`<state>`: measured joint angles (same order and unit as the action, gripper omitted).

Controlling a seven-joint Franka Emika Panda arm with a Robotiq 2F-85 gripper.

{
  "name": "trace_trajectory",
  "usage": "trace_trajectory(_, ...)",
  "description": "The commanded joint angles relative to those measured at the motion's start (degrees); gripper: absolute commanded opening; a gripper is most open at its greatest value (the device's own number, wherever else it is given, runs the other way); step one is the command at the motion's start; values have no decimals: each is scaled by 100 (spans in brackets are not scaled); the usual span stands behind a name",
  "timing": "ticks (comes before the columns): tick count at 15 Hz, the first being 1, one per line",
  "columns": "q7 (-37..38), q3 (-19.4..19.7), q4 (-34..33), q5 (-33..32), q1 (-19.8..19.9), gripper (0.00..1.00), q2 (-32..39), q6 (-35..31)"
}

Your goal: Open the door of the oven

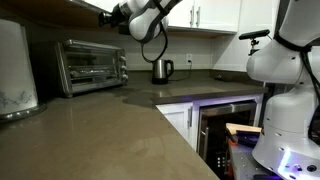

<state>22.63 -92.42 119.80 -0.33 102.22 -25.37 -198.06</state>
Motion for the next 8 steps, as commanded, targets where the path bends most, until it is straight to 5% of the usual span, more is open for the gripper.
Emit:
trace_trajectory(1,-300,-719,-305,195,661,43,86,13)
trace_trajectory(8,16,-1579,-544,-165,1616,13,-50,0)
